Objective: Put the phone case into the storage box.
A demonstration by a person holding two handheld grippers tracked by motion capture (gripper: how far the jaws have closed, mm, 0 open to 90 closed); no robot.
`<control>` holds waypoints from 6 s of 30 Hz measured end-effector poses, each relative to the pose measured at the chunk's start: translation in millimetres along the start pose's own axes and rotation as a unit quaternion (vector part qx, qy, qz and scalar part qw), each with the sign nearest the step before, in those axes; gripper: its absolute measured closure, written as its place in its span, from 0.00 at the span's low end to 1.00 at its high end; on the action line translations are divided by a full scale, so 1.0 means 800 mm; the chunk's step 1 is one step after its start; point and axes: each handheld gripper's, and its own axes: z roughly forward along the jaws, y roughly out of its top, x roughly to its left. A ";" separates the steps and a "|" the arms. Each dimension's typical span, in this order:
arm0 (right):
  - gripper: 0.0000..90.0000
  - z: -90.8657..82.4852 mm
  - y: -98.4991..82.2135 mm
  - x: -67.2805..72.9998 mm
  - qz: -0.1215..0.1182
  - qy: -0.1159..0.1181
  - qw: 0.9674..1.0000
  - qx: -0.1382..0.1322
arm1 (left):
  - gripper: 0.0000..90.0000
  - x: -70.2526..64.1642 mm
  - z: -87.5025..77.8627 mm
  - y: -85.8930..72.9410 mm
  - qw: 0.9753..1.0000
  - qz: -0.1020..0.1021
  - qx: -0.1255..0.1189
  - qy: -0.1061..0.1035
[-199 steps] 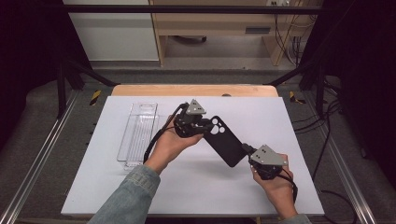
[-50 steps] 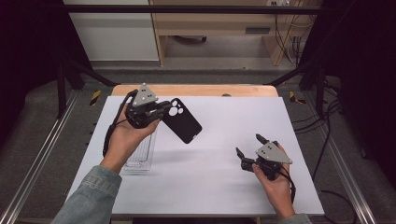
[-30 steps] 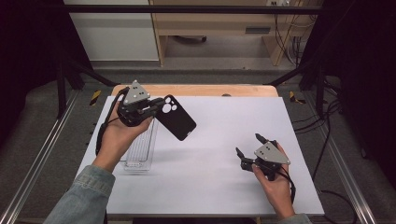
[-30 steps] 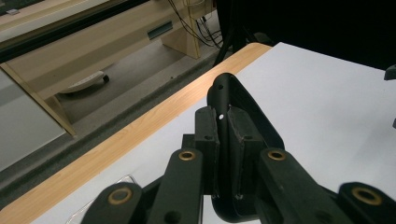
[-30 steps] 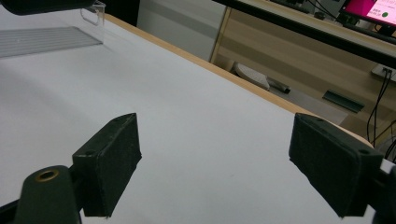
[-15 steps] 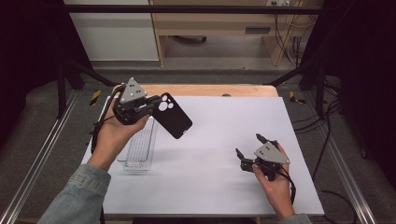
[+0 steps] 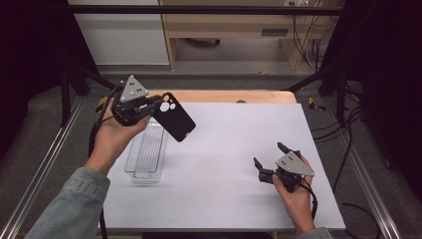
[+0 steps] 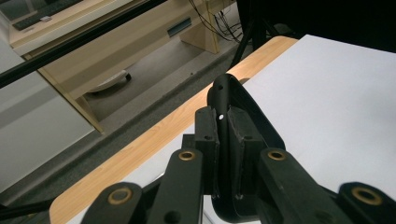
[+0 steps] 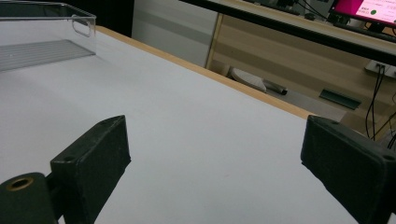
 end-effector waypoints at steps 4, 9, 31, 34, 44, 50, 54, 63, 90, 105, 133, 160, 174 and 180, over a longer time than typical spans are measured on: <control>0.09 0.000 -0.001 -0.002 0.009 0.003 1.000 -0.002 | 0.92 0.010 -0.002 0.000 1.000 0.004 0.002 0.005; 0.06 0.000 -0.005 -0.006 0.025 0.000 1.000 -0.002 | 0.92 0.026 -0.004 0.003 1.000 0.011 -0.004 0.017; 0.07 -0.006 -0.007 -0.004 0.023 0.001 1.000 0.003 | 0.92 0.078 -0.011 -0.019 0.997 0.014 0.001 0.076; 0.07 -0.009 -0.007 -0.006 0.025 -0.002 1.000 0.001 | 0.92 0.080 -0.007 -0.021 0.996 0.023 0.000 0.081; 0.07 -0.016 -0.012 -0.011 0.018 -0.005 1.000 -0.001 | 0.92 0.075 0.011 -0.015 0.996 0.039 -0.001 0.080; 0.07 -0.017 -0.013 -0.013 0.013 -0.008 1.000 -0.006 | 0.92 0.079 0.015 -0.018 0.996 0.040 0.001 0.085; 0.07 -0.017 -0.014 -0.014 0.013 -0.007 1.000 -0.006 | 0.92 0.083 0.017 -0.021 0.995 0.042 0.006 0.089; 0.07 -0.016 -0.015 -0.012 0.018 0.004 1.000 0.000 | 0.92 0.087 0.019 -0.029 0.994 0.054 0.022 0.095; 0.08 -0.012 -0.017 -0.009 0.014 0.013 1.000 -0.007 | 0.92 0.089 0.040 -0.041 0.991 0.080 0.045 0.096; 0.08 -0.010 -0.018 -0.007 0.010 0.021 1.000 -0.007 | 0.92 0.093 0.052 -0.051 0.988 0.101 0.063 0.098; 0.08 -0.007 -0.019 -0.004 0.001 0.030 1.000 -0.005 | 0.92 0.090 0.076 -0.064 0.982 0.137 0.084 0.096; 0.08 -0.005 -0.020 -0.003 -0.005 0.031 0.999 -0.004 | 0.92 0.091 0.084 -0.072 0.977 0.161 0.096 0.097; 0.08 -0.006 -0.020 -0.002 -0.006 0.032 0.999 -0.007 | 0.92 0.086 0.089 -0.074 0.974 0.178 0.099 0.097; 0.08 -0.006 -0.019 -0.002 -0.006 0.032 0.999 -0.008 | 0.92 0.080 0.092 -0.072 0.973 0.189 0.093 0.092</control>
